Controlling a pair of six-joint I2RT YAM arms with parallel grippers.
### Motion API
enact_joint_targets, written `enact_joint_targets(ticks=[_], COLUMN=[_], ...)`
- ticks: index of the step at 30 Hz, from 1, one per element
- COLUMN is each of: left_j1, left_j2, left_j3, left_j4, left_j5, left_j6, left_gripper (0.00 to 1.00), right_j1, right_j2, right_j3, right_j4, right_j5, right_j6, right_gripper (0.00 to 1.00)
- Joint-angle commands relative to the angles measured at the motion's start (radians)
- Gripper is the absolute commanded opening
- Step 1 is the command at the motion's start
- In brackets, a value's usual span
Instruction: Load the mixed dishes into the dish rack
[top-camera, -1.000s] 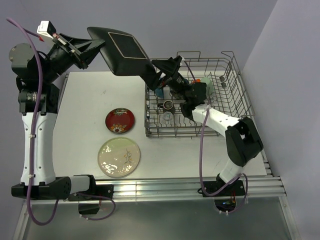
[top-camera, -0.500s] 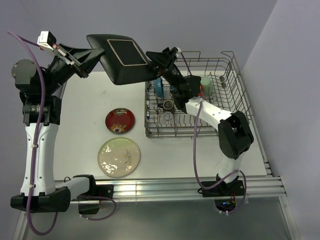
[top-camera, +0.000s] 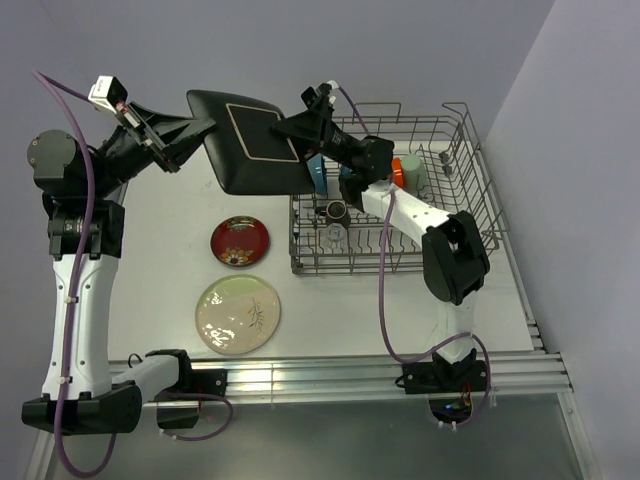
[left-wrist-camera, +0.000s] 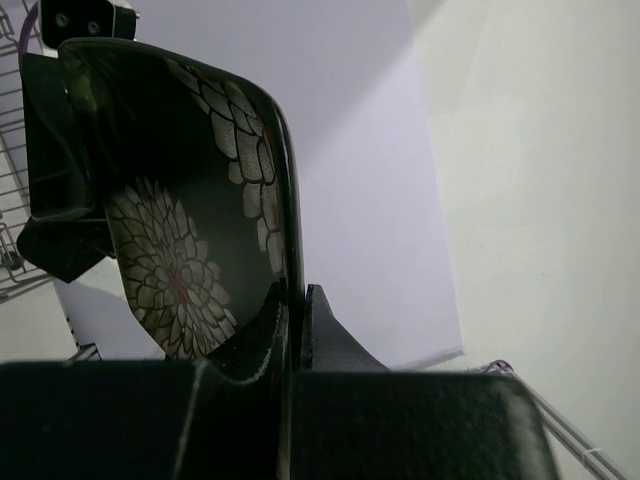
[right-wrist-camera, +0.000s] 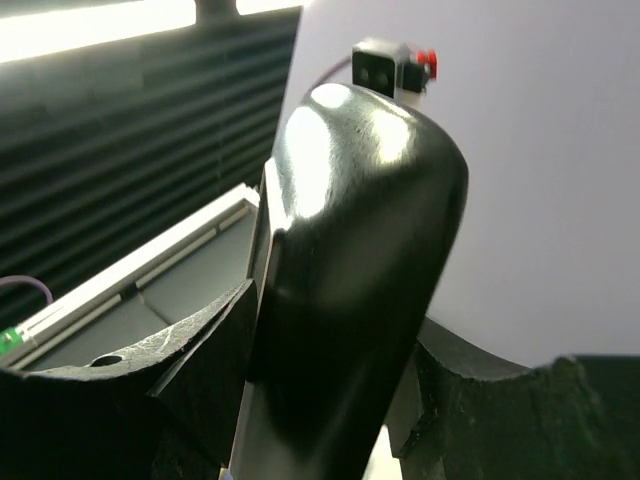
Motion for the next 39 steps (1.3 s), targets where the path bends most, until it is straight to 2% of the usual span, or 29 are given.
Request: enact_joint_targets(ticks=[1,5,10,11,14,15,18,25,29,31,32,34,35,36,38,39], left_j1=[-0.01,-0.01,0.016,0.016,0.019,0.019,0.021,0.021,0.021,0.021,0.021,0.021,0.021,0.021,0.021,0.021], left_j2=[-0.049,-0.047,-0.047,-0.047,-0.044,-0.044,-0.043,-0.014,0.011,0.02,0.019,0.013,0.011,0.011,0.016,0.019], left_j3=[-0.014,-0.037,-0.09,-0.106,-0.155,-0.169,-0.263,-0.314,-0.304,-0.311,-0.32,-0.35,-0.357,-0.365,-0.367,-0.367], left_j4=[0.155,0.199,0.284,0.334,0.402,0.44,0.561,0.672,0.703,0.727,0.745,0.772,0.799,0.805,0.802,0.802], left_j5=[0.042,0.06,0.081,0.086,0.103,0.103,0.103,0.097,0.118,0.129,0.128,0.111,0.106,0.103,0.112,0.117], left_j6=[-0.072,-0.098,-0.161,-0.178,-0.222,-0.23,-0.314,-0.357,-0.362,-0.368,-0.376,-0.397,-0.403,-0.41,-0.404,-0.4], left_gripper=[0.0,0.0,0.0,0.0,0.0,0.0,0.0,0.0,0.01,0.11,0.32,0.54,0.73,0.79,0.99,0.99], right_j1=[0.021,0.024,0.051,0.062,0.085,0.093,0.12,0.128,0.114,0.104,0.099,0.085,0.07,0.062,0.039,0.03], right_j2=[-0.031,-0.059,-0.082,-0.093,-0.128,-0.139,-0.169,-0.221,-0.264,-0.274,-0.286,-0.297,-0.303,-0.306,-0.321,-0.327], right_j3=[0.028,-0.009,0.003,0.002,-0.013,-0.018,-0.032,-0.136,-0.207,-0.208,-0.213,-0.225,-0.233,-0.252,-0.272,-0.292], right_j4=[0.371,0.457,0.46,0.462,0.463,0.463,0.463,0.458,0.405,0.376,0.359,0.325,0.325,0.323,0.313,0.308], right_j5=[-0.125,-0.137,-0.122,-0.116,-0.091,-0.074,-0.042,-0.022,-0.05,-0.067,-0.086,-0.105,-0.11,-0.108,-0.108,-0.107], right_j6=[0.585,0.628,0.632,0.632,0.631,0.631,0.625,0.597,0.507,0.484,0.462,0.445,0.444,0.444,0.436,0.432], right_gripper=[0.57,0.57,0.53,0.43,0.23,0.12,0.02,0.0,0.0,0.0,0.0,0.0,0.0,0.0,0.0,0.0])
